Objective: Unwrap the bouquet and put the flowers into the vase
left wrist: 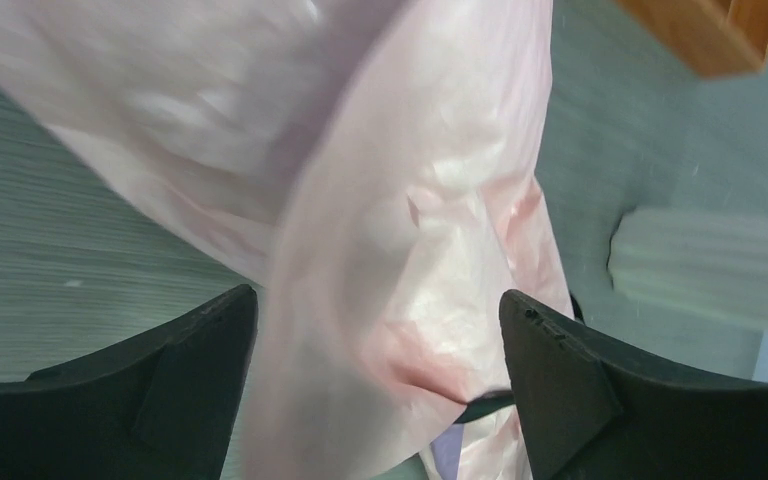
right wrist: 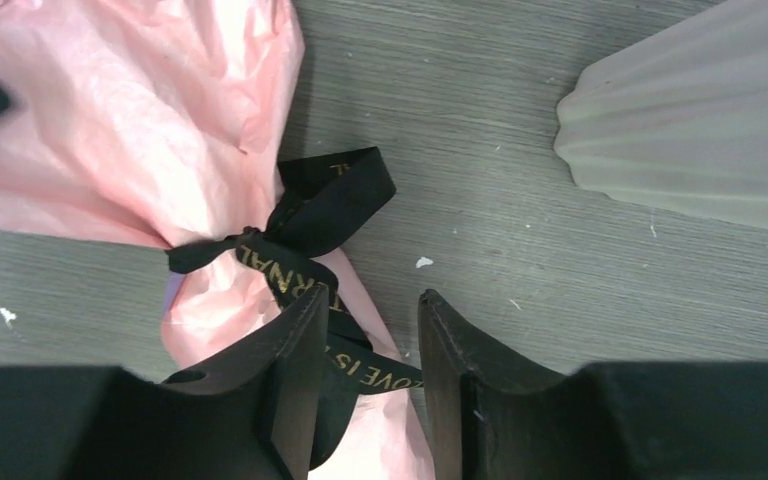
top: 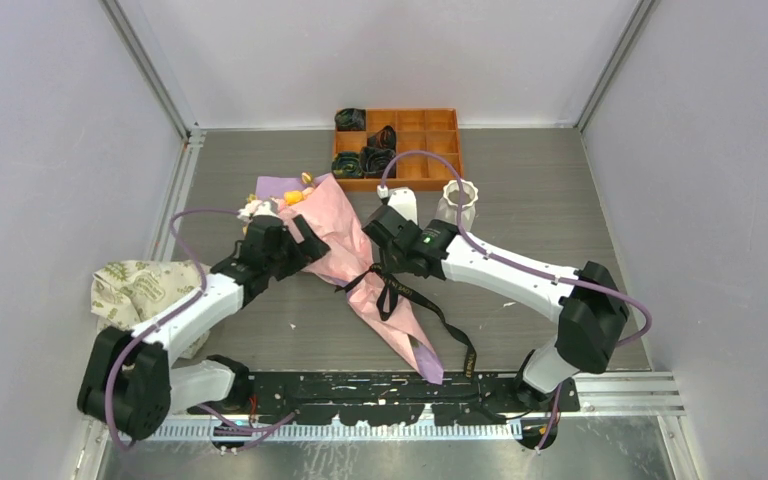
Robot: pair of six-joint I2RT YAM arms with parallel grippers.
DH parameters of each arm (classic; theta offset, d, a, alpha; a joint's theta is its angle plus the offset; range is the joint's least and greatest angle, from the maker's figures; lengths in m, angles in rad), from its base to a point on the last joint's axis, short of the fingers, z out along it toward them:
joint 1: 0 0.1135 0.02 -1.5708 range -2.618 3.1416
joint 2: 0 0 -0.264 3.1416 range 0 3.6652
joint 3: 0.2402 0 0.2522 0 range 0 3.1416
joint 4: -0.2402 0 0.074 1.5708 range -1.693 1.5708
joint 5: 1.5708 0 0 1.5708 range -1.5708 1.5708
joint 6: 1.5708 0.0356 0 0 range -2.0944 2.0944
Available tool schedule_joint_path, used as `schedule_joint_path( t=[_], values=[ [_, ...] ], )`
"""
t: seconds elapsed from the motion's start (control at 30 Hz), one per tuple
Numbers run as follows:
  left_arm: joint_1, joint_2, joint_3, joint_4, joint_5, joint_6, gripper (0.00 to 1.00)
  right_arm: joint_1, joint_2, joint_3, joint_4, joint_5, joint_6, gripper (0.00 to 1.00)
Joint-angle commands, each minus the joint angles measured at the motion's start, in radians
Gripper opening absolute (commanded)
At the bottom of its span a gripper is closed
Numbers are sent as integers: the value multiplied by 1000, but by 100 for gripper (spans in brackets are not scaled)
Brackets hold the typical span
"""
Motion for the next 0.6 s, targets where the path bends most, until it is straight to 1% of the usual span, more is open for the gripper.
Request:
schedule_joint_path(
  t=[0.0, 0.13, 0.27, 0.47, 0.57],
  values=[
    [-110, 93, 34, 163, 104, 2, 87, -1, -7, 58, 37, -14, 3, 46],
    [-186, 173, 58, 144, 96, -8, 85, -24, 3, 55, 30, -18, 12, 48],
    [-216, 204, 18, 90, 105, -46, 84, -52, 21, 45, 43, -45, 13, 49],
    [-217, 145, -138, 8, 85, -121, 83, -71, 101, 46, 76, -116, 2, 47],
    [-217, 92, -178, -33, 61, -128, 83, -63, 172, 67, 75, -159, 16, 42]
  ],
)
